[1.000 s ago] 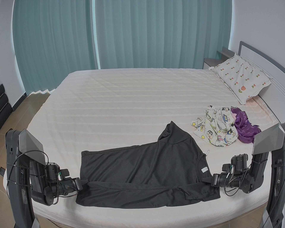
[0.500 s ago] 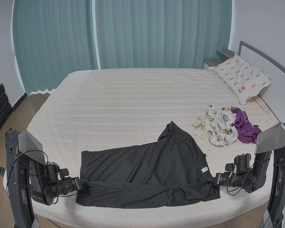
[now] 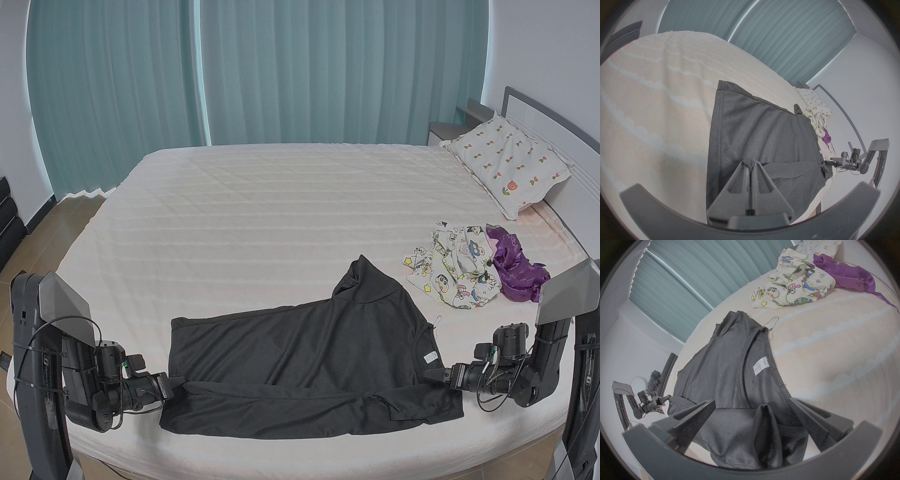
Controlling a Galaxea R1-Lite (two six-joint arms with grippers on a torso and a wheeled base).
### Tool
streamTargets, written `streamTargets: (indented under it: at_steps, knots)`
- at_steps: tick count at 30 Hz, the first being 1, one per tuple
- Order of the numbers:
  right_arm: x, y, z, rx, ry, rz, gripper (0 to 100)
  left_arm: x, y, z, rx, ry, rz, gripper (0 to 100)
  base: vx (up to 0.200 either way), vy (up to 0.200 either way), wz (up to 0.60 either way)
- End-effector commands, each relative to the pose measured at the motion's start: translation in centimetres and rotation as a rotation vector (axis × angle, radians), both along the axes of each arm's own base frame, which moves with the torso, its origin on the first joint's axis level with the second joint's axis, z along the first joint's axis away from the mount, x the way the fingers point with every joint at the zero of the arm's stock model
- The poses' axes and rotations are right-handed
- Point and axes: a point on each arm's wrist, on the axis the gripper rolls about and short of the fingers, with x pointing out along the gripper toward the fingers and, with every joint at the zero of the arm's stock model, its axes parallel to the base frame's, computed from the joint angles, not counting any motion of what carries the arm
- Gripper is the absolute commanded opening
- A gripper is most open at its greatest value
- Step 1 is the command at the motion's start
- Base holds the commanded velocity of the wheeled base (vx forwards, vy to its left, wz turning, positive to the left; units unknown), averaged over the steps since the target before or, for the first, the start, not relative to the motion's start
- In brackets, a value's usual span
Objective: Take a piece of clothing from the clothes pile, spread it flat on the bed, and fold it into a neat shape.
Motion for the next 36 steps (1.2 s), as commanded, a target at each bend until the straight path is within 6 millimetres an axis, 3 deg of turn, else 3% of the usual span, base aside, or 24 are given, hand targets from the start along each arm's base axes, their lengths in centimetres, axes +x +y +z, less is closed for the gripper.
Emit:
streamTargets:
  at_steps: [1,12,13,22,36]
  knots:
    - [0.0,0.3,-1.0,-0.008,0.023,0.009,100,0.1,0.0,0.1,0.001,-0.017,0.001,0,0.0,0.0,0.0]
    - [-0.8,0.9,-1.1,-0.018,0.037,0.035,100,0.2,0.2,0.2,0.001,-0.021,0.008,0,0.0,0.0,0.0]
    - [-0.8,0.9,-1.1,-0.018,0.037,0.035,0,0.2,0.2,0.2,0.001,-0.021,0.008,0,0.0,0.0,0.0]
    - [-1.2,0.6,-0.9,-0.017,0.047,0.026,0,0.2,0.2,0.2,0.001,-0.021,0.008,0,0.0,0.0,0.0]
    - [-0.7,-0.4,0.5,0.029,-0.097,-0.03,0,0.1,0.5,0.8,0.003,-0.036,0.023,0,0.0,0.0,0.0]
